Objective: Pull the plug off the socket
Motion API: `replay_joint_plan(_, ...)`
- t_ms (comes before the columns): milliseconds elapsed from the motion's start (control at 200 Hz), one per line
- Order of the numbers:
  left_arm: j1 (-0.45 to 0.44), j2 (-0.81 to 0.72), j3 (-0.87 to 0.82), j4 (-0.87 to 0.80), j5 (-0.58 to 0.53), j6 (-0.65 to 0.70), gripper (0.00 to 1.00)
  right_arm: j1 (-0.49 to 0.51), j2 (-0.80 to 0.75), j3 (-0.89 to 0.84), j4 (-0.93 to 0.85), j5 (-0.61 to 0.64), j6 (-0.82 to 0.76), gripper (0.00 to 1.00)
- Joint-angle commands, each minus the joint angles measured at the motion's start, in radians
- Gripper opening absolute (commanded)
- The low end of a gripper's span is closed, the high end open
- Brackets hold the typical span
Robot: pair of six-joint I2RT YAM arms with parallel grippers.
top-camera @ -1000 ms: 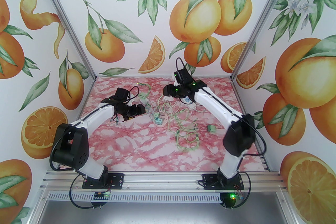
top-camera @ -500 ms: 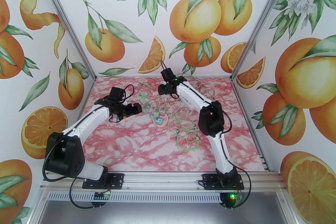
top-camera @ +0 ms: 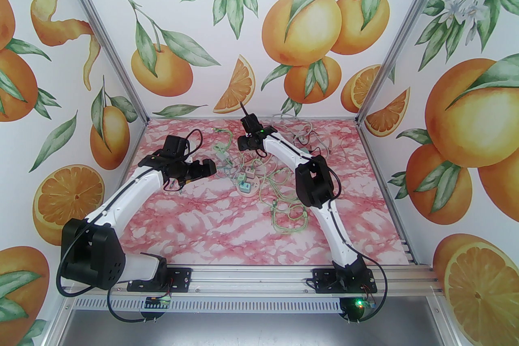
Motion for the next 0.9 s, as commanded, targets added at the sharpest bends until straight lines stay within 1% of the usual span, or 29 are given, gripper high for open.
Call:
replay_joint_plan(0,-0.011,-0.034,-0.016,0.03,0.024,-0.004,0.9,-0.002,-0.017,0.026,0.016,-0.033,0.02,0.76)
replay_joint_plan(85,-0.025,-0.026,-0.012,0.041,0.033,-0.011,0.88,-0.006,-0.062,0.002,0.001,-0.057,0.026,0.86)
replay_joint_plan(235,-0.076,-0.009,-0.003,0.069,0.053,-0.027,0.8,-0.007,-0.197,-0.13,0.012,-0.085,0.033,0.87)
replay_joint_plan(285,-0.101,-0.007,-0.003,0.079,0.052,-0.03,0.77,-0.007,-0.243,-0.187,0.017,-0.091,0.042,0.89)
replay_joint_plan(295,-0.105,-0.007,-0.003,0.081,0.053,-0.031,0.76,-0.007,-0.253,-0.197,0.018,-0.094,0.044,0.91)
replay_joint_plan(315,-0.117,-0.007,-0.004,0.085,0.052,-0.034,0.75,-0.008,-0.272,-0.221,0.021,-0.096,0.047,0.98)
replay_joint_plan(330,-0.125,-0.006,-0.005,0.088,0.05,-0.035,0.74,-0.008,-0.287,-0.241,0.024,-0.099,0.049,1.0)
replay_joint_plan(410,-0.174,-0.01,-0.01,0.103,0.034,-0.044,0.7,-0.008,-0.359,-0.338,0.044,-0.11,0.064,1.0)
replay_joint_plan(530,-0.248,-0.017,-0.022,0.103,-0.024,-0.046,0.68,-0.009,-0.456,-0.465,0.073,-0.107,0.09,1.0)
replay_joint_plan(686,-0.361,-0.039,-0.053,0.109,-0.147,-0.059,0.64,-0.014,-0.574,-0.647,0.121,-0.097,0.134,1.0)
replay_joint_plan(896,-0.503,-0.033,-0.102,0.145,-0.251,-0.116,0.58,-0.04,-0.718,-0.84,0.181,-0.091,0.197,1.0)
